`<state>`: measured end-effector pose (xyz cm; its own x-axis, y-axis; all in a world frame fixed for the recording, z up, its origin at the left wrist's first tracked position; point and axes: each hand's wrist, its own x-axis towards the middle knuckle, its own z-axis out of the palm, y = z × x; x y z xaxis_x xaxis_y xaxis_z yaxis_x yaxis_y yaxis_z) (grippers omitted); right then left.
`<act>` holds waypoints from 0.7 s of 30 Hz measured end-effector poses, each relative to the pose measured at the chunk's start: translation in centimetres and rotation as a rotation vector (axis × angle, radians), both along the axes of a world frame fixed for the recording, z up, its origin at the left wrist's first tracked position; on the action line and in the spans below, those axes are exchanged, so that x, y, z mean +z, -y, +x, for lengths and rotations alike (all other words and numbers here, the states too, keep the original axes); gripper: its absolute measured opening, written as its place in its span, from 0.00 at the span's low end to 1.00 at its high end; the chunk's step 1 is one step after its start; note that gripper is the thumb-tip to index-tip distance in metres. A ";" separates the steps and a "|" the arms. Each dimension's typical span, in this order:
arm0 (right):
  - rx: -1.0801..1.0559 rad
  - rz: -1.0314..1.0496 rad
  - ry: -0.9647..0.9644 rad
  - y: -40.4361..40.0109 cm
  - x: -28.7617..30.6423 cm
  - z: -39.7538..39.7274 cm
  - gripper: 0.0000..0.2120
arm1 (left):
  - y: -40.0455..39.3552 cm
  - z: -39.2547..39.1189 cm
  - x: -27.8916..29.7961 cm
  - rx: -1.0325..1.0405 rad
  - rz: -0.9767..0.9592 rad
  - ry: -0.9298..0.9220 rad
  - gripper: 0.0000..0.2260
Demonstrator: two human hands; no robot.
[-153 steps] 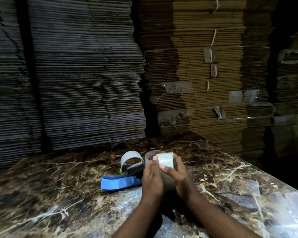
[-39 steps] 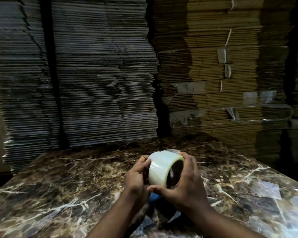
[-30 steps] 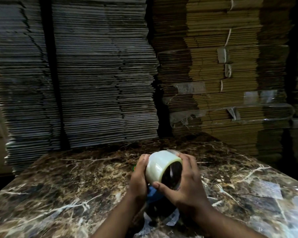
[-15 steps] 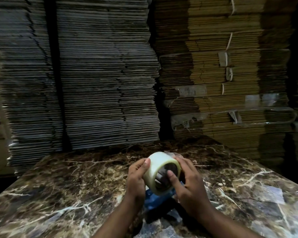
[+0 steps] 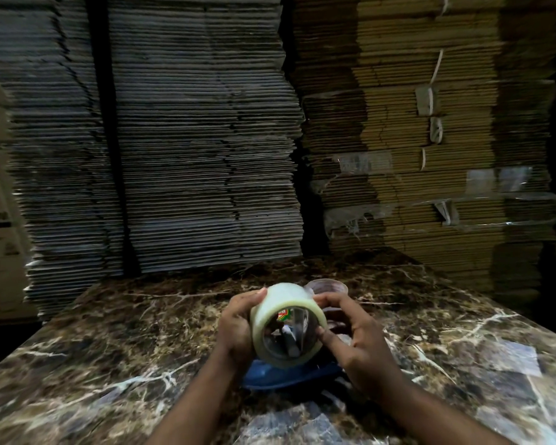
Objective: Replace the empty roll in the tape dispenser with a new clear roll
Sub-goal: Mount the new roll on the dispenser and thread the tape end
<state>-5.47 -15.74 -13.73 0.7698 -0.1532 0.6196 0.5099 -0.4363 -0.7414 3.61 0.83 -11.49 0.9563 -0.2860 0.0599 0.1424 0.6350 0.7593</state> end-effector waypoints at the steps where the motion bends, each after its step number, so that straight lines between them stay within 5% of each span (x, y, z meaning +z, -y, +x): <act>1: 0.029 0.027 -0.031 0.0 0.0 0.0 0.14 | -0.1 -0.5 0.6 -0.010 0.010 -0.004 0.44; 4: 0.127 0.149 -0.108 0.2 -0.2 0.3 0.13 | -0.5 -1.0 1.2 0.005 0.031 0.007 0.17; 9: 0.193 0.231 -0.107 0.3 -0.5 0.9 0.13 | -0.7 -0.1 0.7 0.076 0.050 0.053 0.16; 12: 0.203 0.253 -0.109 0.3 -0.5 1.0 0.12 | -0.7 -0.1 0.6 0.052 0.075 0.125 0.04; 21: 0.136 0.319 -0.154 0.4 -0.2 0.8 0.10 | -0.3 -0.1 1.0 0.102 0.168 0.050 0.22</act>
<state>-4.70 -16.18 -13.96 0.8769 -0.2097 0.4325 0.4191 -0.1070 -0.9016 3.51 1.16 -10.49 0.9778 -0.1982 0.0678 0.0433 0.5079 0.8603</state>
